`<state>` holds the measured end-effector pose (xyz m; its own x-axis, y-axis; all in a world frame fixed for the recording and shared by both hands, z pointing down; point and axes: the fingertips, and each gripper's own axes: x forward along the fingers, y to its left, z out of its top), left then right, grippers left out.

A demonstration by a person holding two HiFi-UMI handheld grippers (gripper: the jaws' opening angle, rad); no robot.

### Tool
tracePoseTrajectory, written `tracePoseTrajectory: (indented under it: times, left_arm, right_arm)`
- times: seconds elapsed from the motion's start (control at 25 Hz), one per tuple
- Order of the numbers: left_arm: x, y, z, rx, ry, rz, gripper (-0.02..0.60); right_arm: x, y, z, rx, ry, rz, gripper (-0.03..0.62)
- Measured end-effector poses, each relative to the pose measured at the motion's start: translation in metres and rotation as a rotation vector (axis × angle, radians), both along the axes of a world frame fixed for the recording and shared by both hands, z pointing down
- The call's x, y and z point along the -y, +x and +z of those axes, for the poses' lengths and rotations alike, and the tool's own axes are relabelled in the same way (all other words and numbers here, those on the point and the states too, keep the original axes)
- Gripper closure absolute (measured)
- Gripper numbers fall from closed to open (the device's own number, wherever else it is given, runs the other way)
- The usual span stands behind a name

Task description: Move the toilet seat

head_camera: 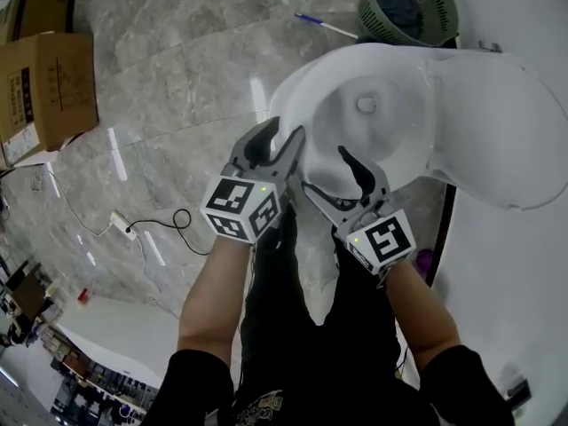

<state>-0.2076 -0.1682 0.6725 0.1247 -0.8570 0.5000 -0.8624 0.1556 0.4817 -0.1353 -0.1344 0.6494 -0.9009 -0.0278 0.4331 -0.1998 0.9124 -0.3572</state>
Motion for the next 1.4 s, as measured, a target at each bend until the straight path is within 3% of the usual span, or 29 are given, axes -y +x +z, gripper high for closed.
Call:
tracePoseTrajectory:
  times: [0.2, 0.44, 0.68, 0.92, 1.16, 1.4]
  left_arm:
    - [0.011, 0.018, -0.038, -0.013, 0.046, 0.034, 0.417]
    - [0.034, 0.057, -0.090, -0.003, 0.108, 0.118, 0.405]
    - [0.057, 0.092, -0.134, 0.006, 0.155, 0.213, 0.391]
    - [0.077, 0.120, -0.161, 0.038, 0.149, 0.309, 0.383]
    - [0.094, 0.149, -0.182, 0.082, 0.121, 0.394, 0.380]
    - [0.115, 0.174, -0.202, 0.108, 0.130, 0.421, 0.373]
  right_arm:
    - [-0.006, 0.015, -0.017, -0.056, 0.036, -0.012, 0.235]
    - [0.007, 0.038, -0.052, -0.066, 0.067, 0.062, 0.245]
    - [0.030, 0.067, -0.080, -0.096, 0.135, 0.167, 0.325]
    - [0.052, 0.096, -0.107, -0.103, 0.136, 0.284, 0.349]
    - [0.074, 0.126, -0.127, -0.109, 0.137, 0.379, 0.326]
    - [0.096, 0.152, -0.148, -0.094, 0.173, 0.433, 0.315]
